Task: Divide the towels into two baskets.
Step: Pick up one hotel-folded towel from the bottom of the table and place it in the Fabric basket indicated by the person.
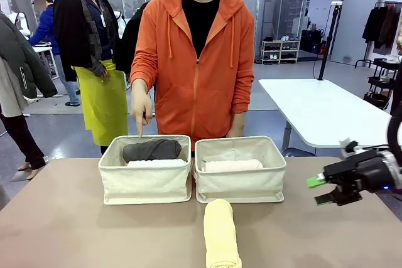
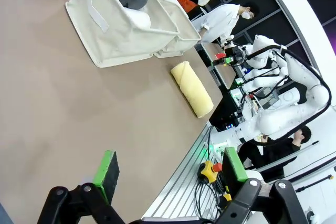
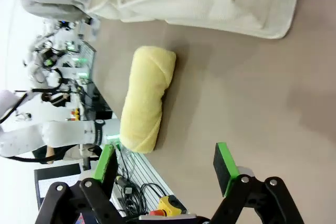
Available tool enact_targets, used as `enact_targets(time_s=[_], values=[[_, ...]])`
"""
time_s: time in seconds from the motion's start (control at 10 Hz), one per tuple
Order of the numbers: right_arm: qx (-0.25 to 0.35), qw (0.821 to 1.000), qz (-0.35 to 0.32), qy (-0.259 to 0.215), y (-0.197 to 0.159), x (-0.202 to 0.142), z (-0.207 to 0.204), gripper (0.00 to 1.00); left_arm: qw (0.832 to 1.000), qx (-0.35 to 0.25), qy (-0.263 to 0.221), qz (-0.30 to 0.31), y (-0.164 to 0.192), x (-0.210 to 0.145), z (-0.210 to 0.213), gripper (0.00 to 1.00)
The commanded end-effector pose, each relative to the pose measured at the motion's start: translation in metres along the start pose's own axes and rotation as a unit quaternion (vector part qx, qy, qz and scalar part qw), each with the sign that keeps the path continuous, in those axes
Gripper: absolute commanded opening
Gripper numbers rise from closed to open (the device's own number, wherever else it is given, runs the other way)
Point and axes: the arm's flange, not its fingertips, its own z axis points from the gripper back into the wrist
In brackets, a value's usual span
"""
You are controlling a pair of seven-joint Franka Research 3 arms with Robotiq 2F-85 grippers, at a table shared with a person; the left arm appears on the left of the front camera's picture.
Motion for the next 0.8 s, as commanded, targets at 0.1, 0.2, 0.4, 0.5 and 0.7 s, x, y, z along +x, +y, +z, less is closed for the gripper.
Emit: enact_targets(time_s=[0.1,0.2,0.4,0.5,0.7], values=[[-0.063,0.997,-0.032,-0.028,0.034,-0.003,-0.061,0.93,1.000,0.004,-0.004,0.005,-0.003,0.001,0.002,1.00],[-0.086,0.995,-0.039,-0.039,0.044,-0.005,-0.081,0.93,1.000,0.004,-0.004,0.005,-0.003,0.001,0.002,1.00],[-0.117,0.992,-0.042,-0.035,0.058,-0.012,-0.126,0.93,1.000,0.004,-0.004,0.005,-0.003,0.001,0.002,1.00],[-0.133,0.989,-0.041,-0.039,0.063,-0.015,-0.141,0.93,1.000,0.004,-0.004,0.005,-0.003,0.001,0.002,1.00],[-0.142,0.989,-0.026,-0.021,0.067,-0.014,-0.161,0.93,1.000,0.004,-0.004,0.005,-0.003,0.001,0.002,1.00]])
